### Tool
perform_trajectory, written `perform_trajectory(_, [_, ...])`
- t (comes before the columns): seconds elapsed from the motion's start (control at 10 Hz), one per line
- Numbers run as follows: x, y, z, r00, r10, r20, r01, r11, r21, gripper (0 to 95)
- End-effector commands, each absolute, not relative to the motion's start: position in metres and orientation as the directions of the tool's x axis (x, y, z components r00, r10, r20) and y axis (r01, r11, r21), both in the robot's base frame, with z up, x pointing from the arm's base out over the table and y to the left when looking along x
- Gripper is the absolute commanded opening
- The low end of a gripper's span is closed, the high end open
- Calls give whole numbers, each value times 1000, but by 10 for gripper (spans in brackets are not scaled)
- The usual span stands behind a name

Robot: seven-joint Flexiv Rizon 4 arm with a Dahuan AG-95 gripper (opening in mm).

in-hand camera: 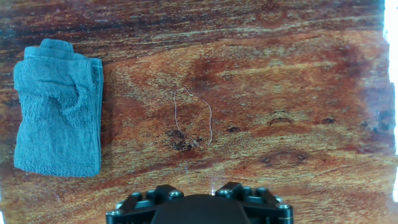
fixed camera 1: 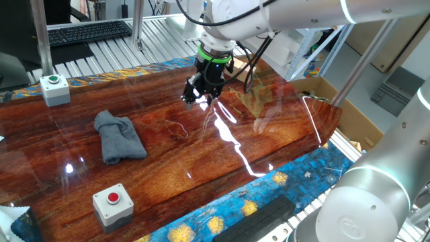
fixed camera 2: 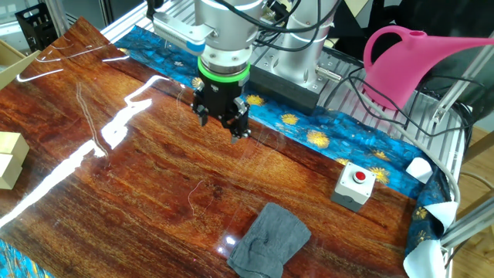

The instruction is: Clean the table with a cloth

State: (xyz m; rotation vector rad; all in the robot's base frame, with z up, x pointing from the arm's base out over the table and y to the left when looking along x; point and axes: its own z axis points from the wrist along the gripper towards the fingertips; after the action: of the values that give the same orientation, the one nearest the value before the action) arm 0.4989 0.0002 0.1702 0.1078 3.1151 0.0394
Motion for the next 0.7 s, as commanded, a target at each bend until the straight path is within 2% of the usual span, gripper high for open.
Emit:
perform_trajectory(0.1, [500,0,169,-997,71,-20,71,997,34,190])
perform_trajectory(0.4, [500,0,169,-998,61,-20,60,997,45,190])
perform_trajectory(0.7, [500,1,167,-998,64,-10,61,981,185,190])
